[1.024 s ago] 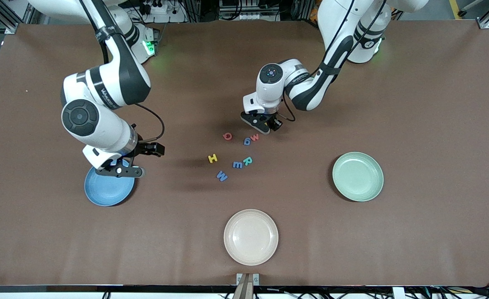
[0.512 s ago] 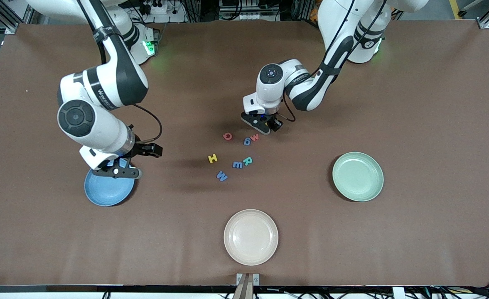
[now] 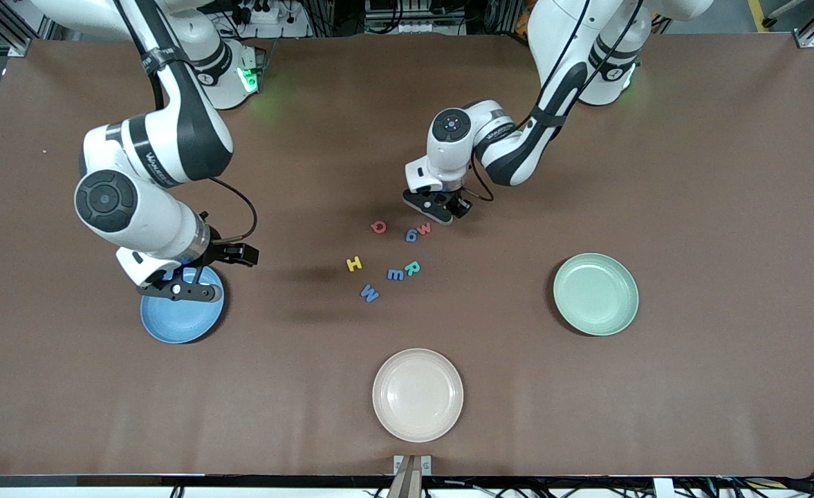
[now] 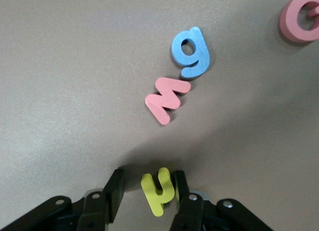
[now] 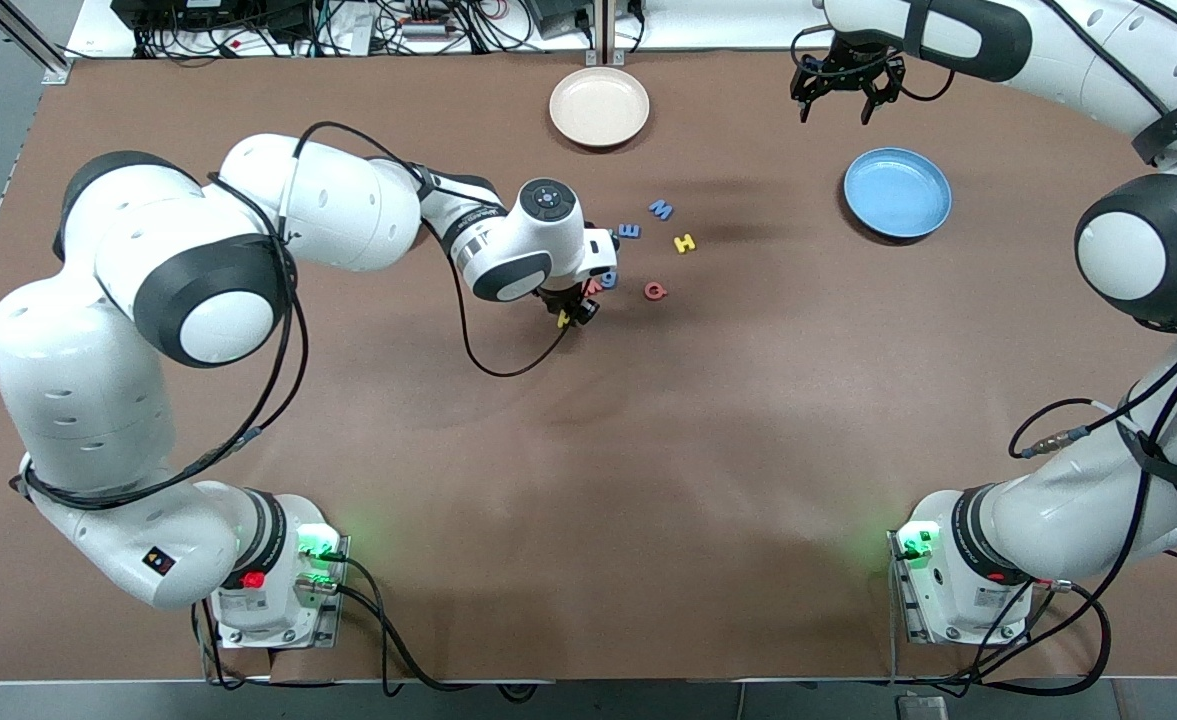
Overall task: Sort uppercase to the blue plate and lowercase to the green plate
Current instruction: 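Lift the yellow letter with the left gripper toward the green plate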
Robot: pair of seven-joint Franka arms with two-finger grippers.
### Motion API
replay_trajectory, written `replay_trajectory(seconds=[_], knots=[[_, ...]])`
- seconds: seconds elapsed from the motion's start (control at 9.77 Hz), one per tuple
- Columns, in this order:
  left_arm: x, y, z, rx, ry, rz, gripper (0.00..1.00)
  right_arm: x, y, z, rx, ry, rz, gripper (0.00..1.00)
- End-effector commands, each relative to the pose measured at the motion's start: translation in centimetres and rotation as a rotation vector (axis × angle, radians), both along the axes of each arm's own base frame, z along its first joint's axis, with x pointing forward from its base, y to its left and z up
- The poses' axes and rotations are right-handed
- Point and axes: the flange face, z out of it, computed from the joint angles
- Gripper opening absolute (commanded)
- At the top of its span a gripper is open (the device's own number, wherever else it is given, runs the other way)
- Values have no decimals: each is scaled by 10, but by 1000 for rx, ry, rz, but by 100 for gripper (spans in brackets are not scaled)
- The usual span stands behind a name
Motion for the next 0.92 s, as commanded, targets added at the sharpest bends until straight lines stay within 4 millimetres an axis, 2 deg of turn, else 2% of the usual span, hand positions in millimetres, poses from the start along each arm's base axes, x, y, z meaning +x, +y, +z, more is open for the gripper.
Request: replay_trajectory(seconds=[0.0,0.2,0.31,0.51,0.61,0.82], knots=[[-3,0,-7,7,8,21,44,4,0,12,18,-40,4,100],[-3,0,-7,7,8,20,39,6,-1,8,17,-38,23,100],[-3,0,-7,7,8,20,39,7,-7,8,17,-35,32,100],[-3,0,-7,7,8,20,37,14,-41,12,18,-32,5,100],[-3,0,-7,7,8,20,32,20,-65,11,18,-34,-18,100],[-2,-1,-7,5,7,21,3,27,-98,12,5,-47,-63,100]])
